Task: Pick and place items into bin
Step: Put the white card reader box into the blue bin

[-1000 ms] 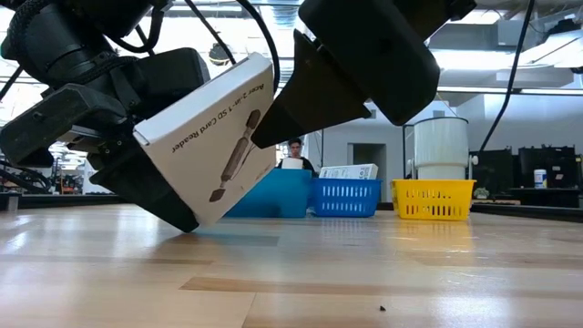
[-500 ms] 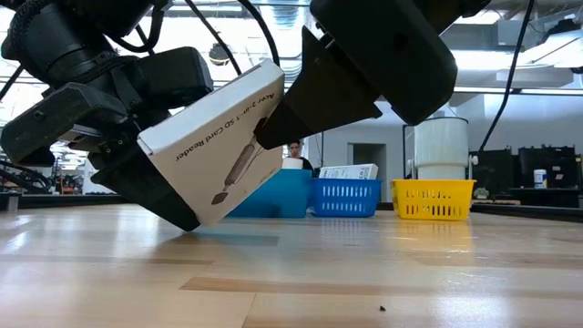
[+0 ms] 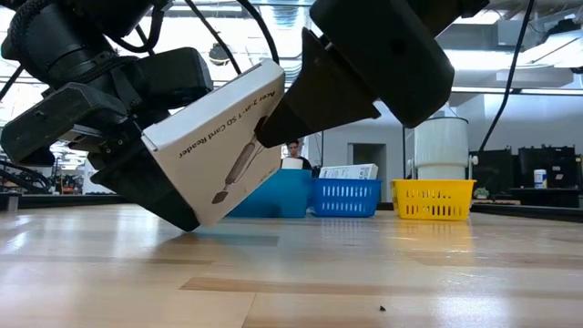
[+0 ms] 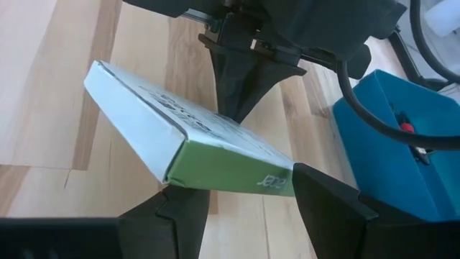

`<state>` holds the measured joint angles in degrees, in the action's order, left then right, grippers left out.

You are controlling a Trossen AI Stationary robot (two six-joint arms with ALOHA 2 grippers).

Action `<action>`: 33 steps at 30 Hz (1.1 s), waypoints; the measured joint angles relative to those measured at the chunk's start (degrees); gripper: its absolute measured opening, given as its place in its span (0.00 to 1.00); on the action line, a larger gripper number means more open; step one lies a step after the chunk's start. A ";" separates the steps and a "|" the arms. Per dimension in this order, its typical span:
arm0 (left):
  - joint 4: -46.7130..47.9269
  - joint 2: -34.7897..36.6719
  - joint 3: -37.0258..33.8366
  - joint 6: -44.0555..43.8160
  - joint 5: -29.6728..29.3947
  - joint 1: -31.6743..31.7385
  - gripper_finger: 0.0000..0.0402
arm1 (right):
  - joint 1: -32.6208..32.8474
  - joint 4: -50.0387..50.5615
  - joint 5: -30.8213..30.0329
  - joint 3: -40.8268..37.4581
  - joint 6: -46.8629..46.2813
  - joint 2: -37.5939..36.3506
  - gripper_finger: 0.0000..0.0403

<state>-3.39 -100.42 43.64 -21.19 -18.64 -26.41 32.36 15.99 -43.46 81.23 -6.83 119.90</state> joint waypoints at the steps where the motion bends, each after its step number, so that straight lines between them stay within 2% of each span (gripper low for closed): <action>1: 0.01 0.00 0.00 0.00 0.01 0.00 0.00 | 0.00 -0.05 0.01 0.00 0.55 0.00 0.48; 10: 0.08 0.00 0.00 -0.02 0.03 0.00 0.00 | 0.25 -0.67 0.58 0.00 5.08 0.00 0.47; 17: 0.03 0.00 0.00 -0.04 0.14 0.00 0.00 | 0.25 -5.13 6.08 0.00 14.28 0.00 0.45; 21: 0.05 0.00 -0.01 -0.04 0.14 0.00 0.00 | -0.37 -6.16 7.20 0.02 16.35 0.00 0.43; 24: 0.04 0.00 -0.02 -0.04 0.12 0.00 0.00 | -1.46 -6.08 10.53 0.02 16.33 0.00 0.38; 28: 0.05 0.00 -0.02 -0.07 0.12 0.00 0.00 | -3.08 -5.96 15.23 0.02 15.57 -0.08 0.25; 33: -0.03 0.18 -0.02 -0.39 0.27 -0.02 0.00 | -3.67 -5.49 16.17 0.02 15.26 -0.20 0.09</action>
<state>-3.42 -100.24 43.62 -21.58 -18.37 -26.44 28.69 10.50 -27.29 81.25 8.43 119.70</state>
